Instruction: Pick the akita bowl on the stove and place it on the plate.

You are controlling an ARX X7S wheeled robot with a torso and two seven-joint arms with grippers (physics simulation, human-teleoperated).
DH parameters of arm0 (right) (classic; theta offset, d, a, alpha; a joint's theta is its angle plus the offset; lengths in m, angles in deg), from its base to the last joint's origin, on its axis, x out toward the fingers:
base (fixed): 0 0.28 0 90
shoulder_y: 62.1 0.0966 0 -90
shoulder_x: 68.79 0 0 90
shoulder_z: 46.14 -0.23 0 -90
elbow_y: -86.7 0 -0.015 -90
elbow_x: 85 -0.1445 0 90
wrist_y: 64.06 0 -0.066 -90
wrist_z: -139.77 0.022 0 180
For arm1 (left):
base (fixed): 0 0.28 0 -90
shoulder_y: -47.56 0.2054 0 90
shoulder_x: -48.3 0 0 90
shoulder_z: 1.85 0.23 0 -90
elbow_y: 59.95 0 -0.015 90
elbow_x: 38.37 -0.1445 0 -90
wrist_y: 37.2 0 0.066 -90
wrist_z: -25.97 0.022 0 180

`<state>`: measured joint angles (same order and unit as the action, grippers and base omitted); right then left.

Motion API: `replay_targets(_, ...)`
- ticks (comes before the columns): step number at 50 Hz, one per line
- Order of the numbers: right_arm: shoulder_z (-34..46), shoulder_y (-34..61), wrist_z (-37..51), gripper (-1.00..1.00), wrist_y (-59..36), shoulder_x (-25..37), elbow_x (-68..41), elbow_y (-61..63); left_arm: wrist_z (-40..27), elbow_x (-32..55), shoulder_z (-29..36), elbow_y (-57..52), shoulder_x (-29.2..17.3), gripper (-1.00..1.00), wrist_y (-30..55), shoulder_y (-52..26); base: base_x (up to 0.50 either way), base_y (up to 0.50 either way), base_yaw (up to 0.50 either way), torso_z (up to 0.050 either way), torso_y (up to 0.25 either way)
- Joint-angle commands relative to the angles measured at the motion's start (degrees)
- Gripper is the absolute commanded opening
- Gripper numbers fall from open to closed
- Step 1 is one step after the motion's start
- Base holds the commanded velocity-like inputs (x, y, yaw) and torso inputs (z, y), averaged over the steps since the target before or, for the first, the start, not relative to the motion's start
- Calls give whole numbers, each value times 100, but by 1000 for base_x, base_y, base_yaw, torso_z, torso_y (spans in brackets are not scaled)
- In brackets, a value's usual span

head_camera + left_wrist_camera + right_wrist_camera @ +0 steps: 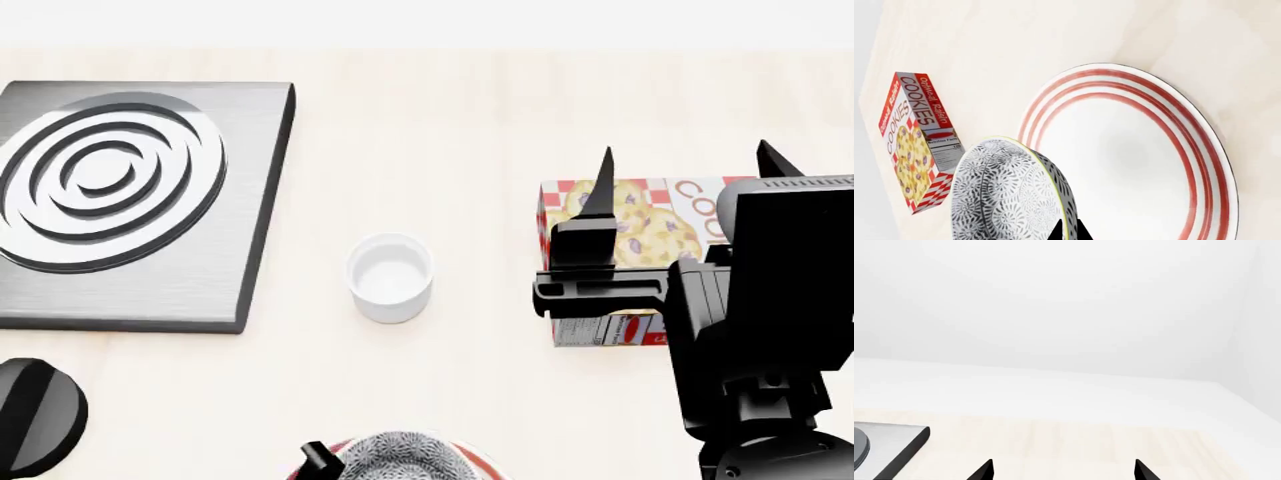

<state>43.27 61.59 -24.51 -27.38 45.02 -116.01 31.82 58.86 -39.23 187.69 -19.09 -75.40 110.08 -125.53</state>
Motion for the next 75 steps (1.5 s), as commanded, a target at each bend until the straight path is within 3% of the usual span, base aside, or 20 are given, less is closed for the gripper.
replay_targets(1,5,2,10,100,4,13,-28,-2,-92,-167,50,32,70,-100,-19,50,0,0,0,0,0)
replay_targets(75,74,-4,90,100,105,93,-120,-50,-611,-315,182,782,78,-100,-401,694,0,0,0,0,0)
